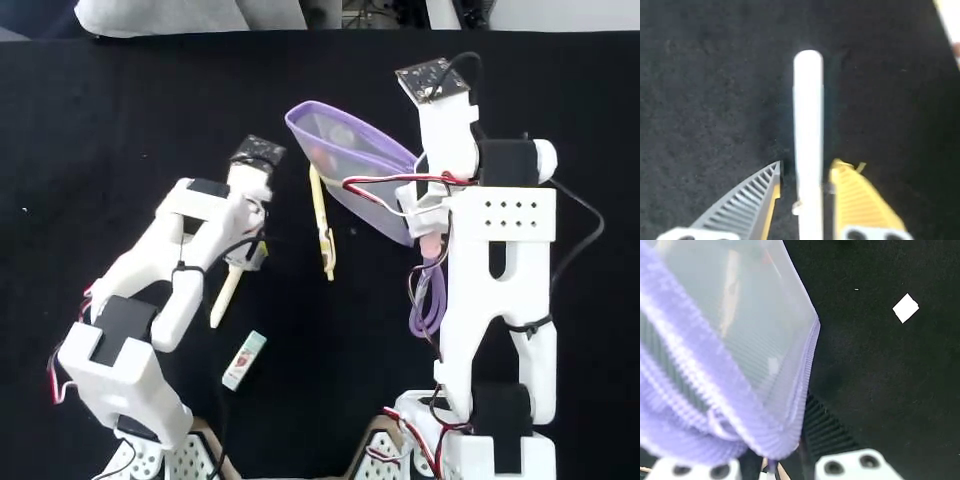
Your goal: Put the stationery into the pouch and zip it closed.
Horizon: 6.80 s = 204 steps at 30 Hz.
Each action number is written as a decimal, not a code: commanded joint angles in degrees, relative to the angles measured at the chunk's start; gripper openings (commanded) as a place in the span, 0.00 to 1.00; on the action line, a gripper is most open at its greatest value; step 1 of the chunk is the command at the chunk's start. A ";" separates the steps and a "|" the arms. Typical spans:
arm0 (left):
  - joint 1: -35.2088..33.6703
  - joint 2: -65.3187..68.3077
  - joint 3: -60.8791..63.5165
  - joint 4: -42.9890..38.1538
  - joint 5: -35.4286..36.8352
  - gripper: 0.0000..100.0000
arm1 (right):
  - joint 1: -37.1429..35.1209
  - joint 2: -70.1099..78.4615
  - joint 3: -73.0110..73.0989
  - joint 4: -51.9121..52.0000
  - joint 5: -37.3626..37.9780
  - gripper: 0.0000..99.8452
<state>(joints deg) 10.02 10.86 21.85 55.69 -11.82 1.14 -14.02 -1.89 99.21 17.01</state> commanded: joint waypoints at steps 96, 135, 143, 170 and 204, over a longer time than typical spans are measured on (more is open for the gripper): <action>2.33 -45.71 -11.21 -17.49 24.26 0.21 | -0.88 -2.33 3.03 -0.79 -0.62 0.01; 5.23 6.15 -20.44 0.44 53.71 0.20 | -0.79 -2.33 3.03 -0.44 -0.62 0.01; 10.42 16.62 -30.73 0.70 53.80 0.20 | -0.79 -2.33 3.30 -0.44 -0.62 0.01; 17.54 22.24 -43.21 4.40 66.73 0.20 | -0.79 -2.33 3.03 -0.44 -0.62 0.01; 10.59 28.31 -51.65 10.99 62.33 0.06 | -0.79 -2.33 3.12 -0.44 -0.62 0.01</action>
<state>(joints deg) 24.09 40.04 -24.31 62.73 50.77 0.97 -14.55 1.54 98.95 17.01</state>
